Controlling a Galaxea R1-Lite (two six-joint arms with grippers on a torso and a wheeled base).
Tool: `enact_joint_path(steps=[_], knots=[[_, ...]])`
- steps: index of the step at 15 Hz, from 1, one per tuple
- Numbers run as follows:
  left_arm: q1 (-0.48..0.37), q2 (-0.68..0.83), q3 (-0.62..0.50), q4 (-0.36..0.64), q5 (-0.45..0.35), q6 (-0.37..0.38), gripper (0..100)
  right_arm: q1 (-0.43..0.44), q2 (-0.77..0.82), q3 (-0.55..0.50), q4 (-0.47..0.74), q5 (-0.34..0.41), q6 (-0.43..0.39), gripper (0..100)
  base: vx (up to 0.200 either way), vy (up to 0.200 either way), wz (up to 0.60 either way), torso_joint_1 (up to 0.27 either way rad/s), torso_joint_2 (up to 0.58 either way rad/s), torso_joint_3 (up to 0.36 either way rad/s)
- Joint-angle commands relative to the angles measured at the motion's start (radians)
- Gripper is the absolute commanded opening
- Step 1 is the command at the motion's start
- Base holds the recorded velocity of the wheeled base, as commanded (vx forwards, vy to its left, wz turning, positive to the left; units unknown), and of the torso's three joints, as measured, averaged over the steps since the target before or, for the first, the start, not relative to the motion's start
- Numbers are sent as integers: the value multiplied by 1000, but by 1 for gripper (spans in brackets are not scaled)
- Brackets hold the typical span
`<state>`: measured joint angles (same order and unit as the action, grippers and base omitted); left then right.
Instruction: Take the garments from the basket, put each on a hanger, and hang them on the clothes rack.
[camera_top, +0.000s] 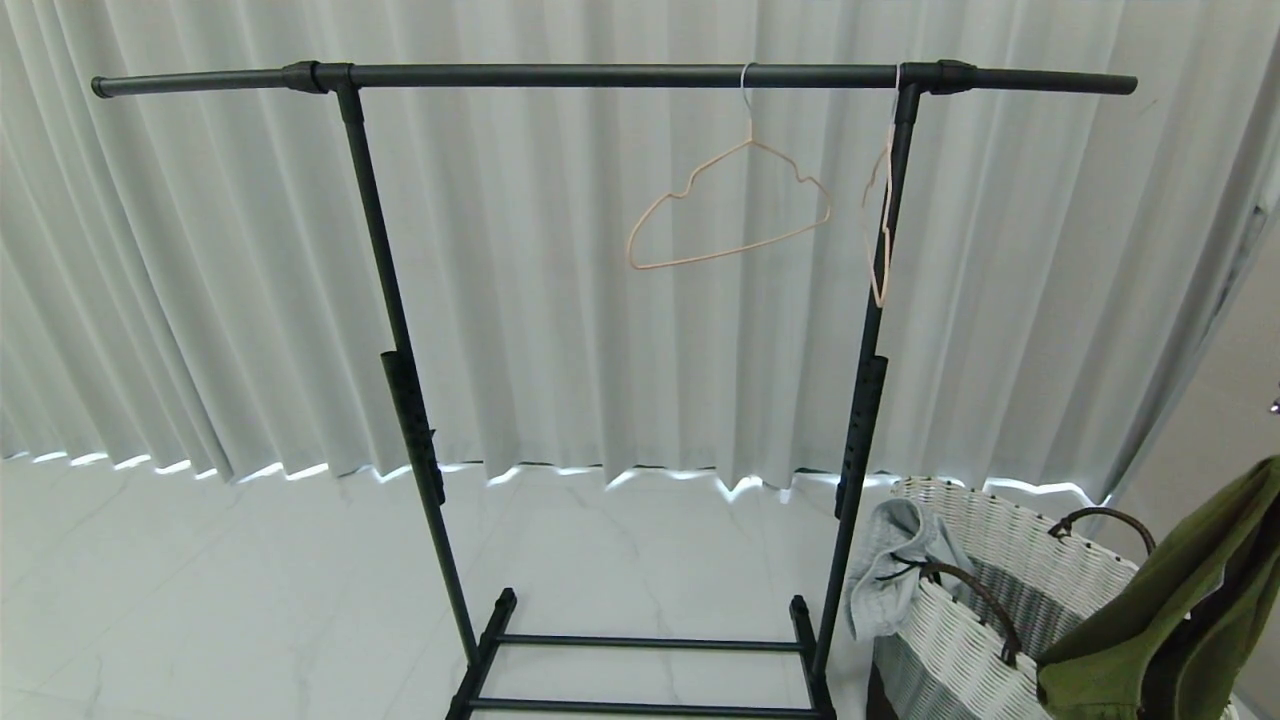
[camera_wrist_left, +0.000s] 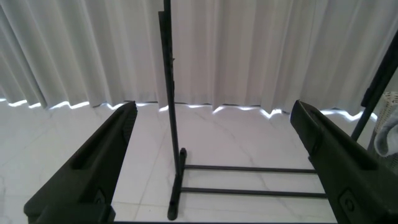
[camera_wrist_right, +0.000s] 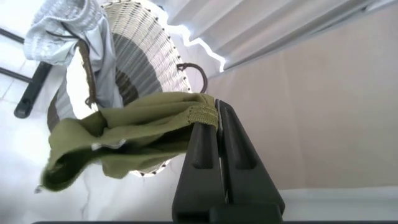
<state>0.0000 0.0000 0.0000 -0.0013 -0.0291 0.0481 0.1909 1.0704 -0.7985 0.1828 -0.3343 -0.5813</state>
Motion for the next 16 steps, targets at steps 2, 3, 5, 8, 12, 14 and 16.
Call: enact_joint_path(steps=[2, 3, 5, 8, 12, 14, 16], knots=[[0, 0, 0, 0, 0, 1, 100, 4, 3, 2, 0, 0, 0, 0, 0, 100, 0, 6, -4, 1], [0, 2, 0, 0, 0, 1, 100, 4, 3, 4, 0, 1, 0, 0, 0, 200, 0, -7, 2, 2], [0, 2, 0, 0, 0, 1, 100, 5, 3, 4, 0, 1, 0, 0, 0, 200, 0, 0, 2, 5], [0, 2, 0, 0, 0, 1, 100, 5, 3, 4, 0, 3, 0, 0, 0, 200, 0, 2, 7, 4], [0, 2, 0, 0, 0, 1, 100, 47, 5, 2, 0, 6, 4, 0, 0, 100, 0, 0, 0, 1], [0, 0, 0, 0, 0, 1, 100, 110, 19, -1, 0, 6, 18, 0, 0, 0, 0, 0, 0, 0], [0, 2, 0, 0, 0, 3, 100, 188, 42, -5, -3, 6, 77, 0, 0, 0, 0, 0, 0, 0]])
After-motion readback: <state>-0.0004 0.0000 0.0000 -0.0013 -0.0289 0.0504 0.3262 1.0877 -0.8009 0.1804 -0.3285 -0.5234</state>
